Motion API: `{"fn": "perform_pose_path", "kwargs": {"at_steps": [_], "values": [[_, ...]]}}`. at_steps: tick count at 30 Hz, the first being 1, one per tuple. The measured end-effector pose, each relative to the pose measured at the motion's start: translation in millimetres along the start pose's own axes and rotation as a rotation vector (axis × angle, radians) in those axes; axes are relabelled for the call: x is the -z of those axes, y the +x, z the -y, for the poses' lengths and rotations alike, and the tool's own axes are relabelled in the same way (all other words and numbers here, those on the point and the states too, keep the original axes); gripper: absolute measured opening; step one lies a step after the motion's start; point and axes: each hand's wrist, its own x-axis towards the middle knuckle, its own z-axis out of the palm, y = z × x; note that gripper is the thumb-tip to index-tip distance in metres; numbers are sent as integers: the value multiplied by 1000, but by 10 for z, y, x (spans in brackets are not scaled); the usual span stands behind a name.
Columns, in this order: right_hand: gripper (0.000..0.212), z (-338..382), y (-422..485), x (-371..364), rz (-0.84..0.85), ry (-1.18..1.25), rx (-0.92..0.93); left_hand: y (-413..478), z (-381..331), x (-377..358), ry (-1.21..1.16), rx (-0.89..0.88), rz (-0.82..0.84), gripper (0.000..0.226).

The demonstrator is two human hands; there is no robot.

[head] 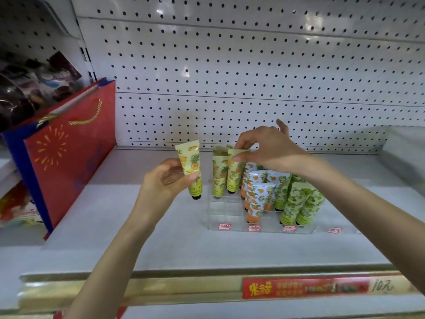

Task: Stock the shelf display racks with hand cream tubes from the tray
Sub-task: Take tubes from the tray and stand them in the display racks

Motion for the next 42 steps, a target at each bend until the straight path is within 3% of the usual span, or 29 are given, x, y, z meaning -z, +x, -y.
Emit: {"fn": "perform_pose_path", "kwargs": {"at_steps": [23, 29, 39, 42], "values": [[11, 33, 86, -78, 81, -118, -59, -62, 64, -110, -25, -4, 54, 19], [17, 7, 34, -30, 61, -71, -69, -91, 56, -124, -16, -1, 62, 20], [6, 48, -35, 65, 1, -62, -51, -133, -4, -178, -43, -9, 61, 23], [14, 109, -53, 122, -66, 86, 28, -152, -20, -186, -43, -13, 61, 20]]}}
